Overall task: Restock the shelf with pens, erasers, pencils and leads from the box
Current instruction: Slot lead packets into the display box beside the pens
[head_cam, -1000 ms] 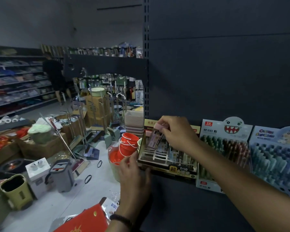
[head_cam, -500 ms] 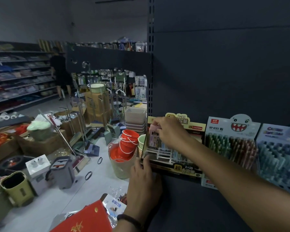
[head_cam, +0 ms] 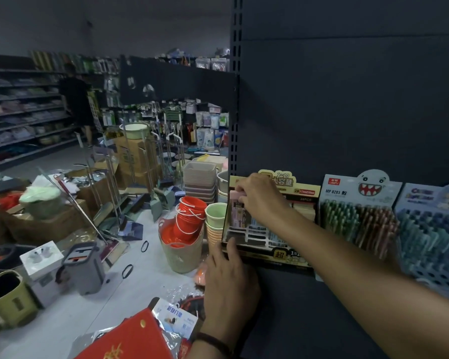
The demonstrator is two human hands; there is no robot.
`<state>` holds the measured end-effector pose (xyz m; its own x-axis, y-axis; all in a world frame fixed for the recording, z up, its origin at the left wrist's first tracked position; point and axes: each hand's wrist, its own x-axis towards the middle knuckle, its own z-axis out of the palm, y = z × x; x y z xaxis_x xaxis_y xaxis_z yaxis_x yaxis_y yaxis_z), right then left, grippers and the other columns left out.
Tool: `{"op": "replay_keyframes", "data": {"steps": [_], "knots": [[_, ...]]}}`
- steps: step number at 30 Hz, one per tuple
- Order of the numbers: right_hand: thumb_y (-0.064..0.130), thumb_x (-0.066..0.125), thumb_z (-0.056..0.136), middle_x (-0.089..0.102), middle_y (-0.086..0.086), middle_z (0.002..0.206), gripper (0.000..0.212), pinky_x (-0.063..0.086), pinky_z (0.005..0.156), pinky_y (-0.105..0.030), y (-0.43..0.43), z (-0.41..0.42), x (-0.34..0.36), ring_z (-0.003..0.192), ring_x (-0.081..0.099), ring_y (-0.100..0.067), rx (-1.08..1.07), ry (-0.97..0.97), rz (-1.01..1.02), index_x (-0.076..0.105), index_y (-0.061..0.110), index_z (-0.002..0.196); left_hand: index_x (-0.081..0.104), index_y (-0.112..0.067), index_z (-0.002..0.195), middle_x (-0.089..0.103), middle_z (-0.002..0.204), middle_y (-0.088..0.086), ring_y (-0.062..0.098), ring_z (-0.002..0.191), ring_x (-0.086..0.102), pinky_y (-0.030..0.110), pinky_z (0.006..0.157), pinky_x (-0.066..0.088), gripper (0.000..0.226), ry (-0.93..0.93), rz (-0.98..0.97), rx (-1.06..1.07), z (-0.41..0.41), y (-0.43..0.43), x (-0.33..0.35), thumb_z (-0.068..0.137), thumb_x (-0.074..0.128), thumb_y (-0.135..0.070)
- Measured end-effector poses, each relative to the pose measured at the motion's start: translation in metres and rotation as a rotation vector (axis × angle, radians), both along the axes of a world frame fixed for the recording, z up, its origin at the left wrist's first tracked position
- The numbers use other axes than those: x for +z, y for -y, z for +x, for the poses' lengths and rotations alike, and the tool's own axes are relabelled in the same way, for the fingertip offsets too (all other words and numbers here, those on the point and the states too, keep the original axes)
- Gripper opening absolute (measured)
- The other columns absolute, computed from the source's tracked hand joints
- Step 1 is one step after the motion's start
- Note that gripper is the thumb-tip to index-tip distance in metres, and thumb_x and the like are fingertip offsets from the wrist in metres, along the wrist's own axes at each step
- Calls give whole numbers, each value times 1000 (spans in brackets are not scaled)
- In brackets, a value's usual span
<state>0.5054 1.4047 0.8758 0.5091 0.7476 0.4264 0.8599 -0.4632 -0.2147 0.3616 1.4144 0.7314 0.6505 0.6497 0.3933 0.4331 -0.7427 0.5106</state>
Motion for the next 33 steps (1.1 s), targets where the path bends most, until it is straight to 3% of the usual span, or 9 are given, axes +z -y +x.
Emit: {"op": "replay_keyframes", "data": {"steps": [7,10,12,14,17,21,26,29,33], "knots": [[10,72,98,56,-1,110,22,57,82,-35,4,-17,-18,100,63,-22,-75,105,-74,79,15,118,41,-15,151,47,141,12,35,119,51,46,98,51,72,3,15,-9,-1,-4,-2,84,54,-36],[3,62,98,58,-5,125,38,56,93,-38,23,-26,-12,115,59,-25,-103,73,-79,68,11,135,42,-10,152,46,146,20,39,119,50,49,100,49,77,7,51,-5,0,-4,-5,82,60,-36],[4,56,101,57,-7,131,44,54,100,-42,50,-34,-11,120,58,-27,-98,4,-12,59,11,144,38,-8,154,38,155,26,43,130,44,53,109,44,82,7,66,5,-1,-6,-7,81,64,-35],[12,51,106,59,-3,126,33,51,99,-41,89,-45,-14,116,58,-23,-92,-36,87,64,14,136,35,-11,155,29,161,28,46,143,33,59,116,37,84,3,59,7,-4,-4,0,81,67,-32],[23,53,108,62,6,116,21,52,89,-35,169,-63,-25,104,60,-15,-112,-69,193,69,21,122,34,-25,151,17,166,17,44,151,19,64,117,32,77,-41,25,-11,-13,25,18,84,73,-29],[21,69,99,68,8,99,13,57,77,-30,301,-92,-65,87,65,-11,-244,-47,298,75,21,110,54,-28,130,49,138,7,37,124,45,54,94,46,48,-25,163,-270,-16,122,33,84,70,-30],[42,58,100,63,15,106,19,56,85,-34,502,-143,-165,100,65,-12,-698,-287,124,67,32,113,59,-33,100,58,99,-9,21,88,55,40,77,48,7,29,247,-794,-17,313,11,93,60,-33],[46,56,101,65,9,112,24,54,89,-37,627,-197,-218,110,65,-18,-932,-512,-37,66,33,117,59,-32,96,58,95,-10,20,83,55,40,72,47,10,-101,297,-1029,-29,433,-32,94,51,-39],[43,57,101,68,4,110,25,52,88,-35,782,-287,-281,106,67,-20,-1207,-746,9,70,28,116,63,-34,94,61,92,-9,24,81,62,42,69,51,16,-363,401,-1279,-56,580,-104,88,53,-45]]}}
